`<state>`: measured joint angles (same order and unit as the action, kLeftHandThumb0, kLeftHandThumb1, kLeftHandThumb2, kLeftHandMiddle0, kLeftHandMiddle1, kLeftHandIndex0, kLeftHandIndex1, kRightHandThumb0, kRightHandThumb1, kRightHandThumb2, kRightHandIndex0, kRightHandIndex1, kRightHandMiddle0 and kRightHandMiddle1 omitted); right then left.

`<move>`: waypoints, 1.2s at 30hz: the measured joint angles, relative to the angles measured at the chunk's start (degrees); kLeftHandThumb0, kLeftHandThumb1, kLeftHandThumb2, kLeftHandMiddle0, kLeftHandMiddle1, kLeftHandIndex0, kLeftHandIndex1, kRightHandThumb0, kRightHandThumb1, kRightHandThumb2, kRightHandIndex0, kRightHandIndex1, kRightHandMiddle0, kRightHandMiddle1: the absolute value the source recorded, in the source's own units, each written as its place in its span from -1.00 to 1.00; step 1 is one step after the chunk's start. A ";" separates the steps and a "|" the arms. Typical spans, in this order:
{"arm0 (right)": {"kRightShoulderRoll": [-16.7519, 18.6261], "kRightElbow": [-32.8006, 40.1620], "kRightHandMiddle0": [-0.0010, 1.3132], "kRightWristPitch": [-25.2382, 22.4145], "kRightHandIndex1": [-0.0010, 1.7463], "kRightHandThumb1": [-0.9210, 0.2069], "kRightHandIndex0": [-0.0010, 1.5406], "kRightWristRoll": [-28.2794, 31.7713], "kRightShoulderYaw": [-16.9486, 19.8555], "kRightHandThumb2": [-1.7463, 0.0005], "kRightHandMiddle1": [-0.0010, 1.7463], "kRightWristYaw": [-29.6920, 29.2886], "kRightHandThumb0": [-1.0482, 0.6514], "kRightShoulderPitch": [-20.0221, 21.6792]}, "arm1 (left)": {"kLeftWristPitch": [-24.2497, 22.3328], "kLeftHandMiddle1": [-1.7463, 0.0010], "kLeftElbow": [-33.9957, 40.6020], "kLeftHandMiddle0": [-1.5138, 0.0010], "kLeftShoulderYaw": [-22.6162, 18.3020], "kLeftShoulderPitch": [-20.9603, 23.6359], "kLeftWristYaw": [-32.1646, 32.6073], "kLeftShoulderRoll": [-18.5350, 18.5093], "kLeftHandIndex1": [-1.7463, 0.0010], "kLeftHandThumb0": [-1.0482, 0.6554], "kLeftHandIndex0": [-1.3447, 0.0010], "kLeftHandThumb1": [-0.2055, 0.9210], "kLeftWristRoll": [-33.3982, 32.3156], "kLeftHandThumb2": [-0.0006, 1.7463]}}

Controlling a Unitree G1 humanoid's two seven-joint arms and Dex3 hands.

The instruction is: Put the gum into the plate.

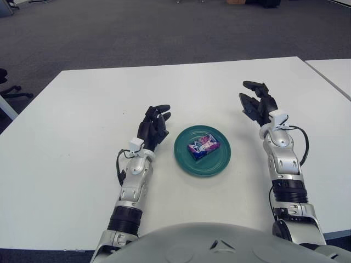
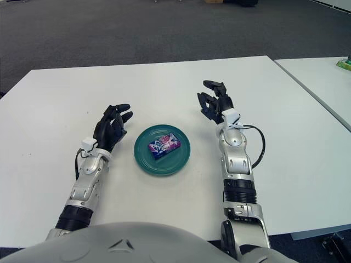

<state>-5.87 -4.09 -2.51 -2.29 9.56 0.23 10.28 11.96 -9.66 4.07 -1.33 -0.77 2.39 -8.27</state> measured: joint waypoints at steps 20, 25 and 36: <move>5.47 0.08 -0.75 3.36 -0.87 -1.00 -0.17 0.48 -2.47 0.39 0.06 -4.60 -0.38 -12.68 | 0.08 0.28 1.54 0.43 -2.83 -1.72 -0.72 0.06 -0.23 -0.62 0.47 1.00 1.74 -0.04; 6.65 0.36 -0.83 3.98 -0.93 -1.00 -0.29 -0.49 -4.88 0.31 0.04 -5.18 -0.43 -13.32 | 0.05 0.21 4.12 0.46 -3.21 -3.66 1.75 1.06 -0.26 -0.63 0.52 1.00 3.46 -0.08; 7.14 4.74 -0.91 5.36 -1.00 -1.00 -0.45 -4.28 -11.14 0.23 0.03 -5.23 -0.53 -18.83 | 0.73 0.12 8.92 0.46 -3.41 -8.55 7.34 3.28 -0.26 -0.65 0.56 1.00 8.60 -0.10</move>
<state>1.28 0.65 2.85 -6.57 -1.58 -5.00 -8.55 12.69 -0.74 0.66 -9.89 6.57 5.67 0.33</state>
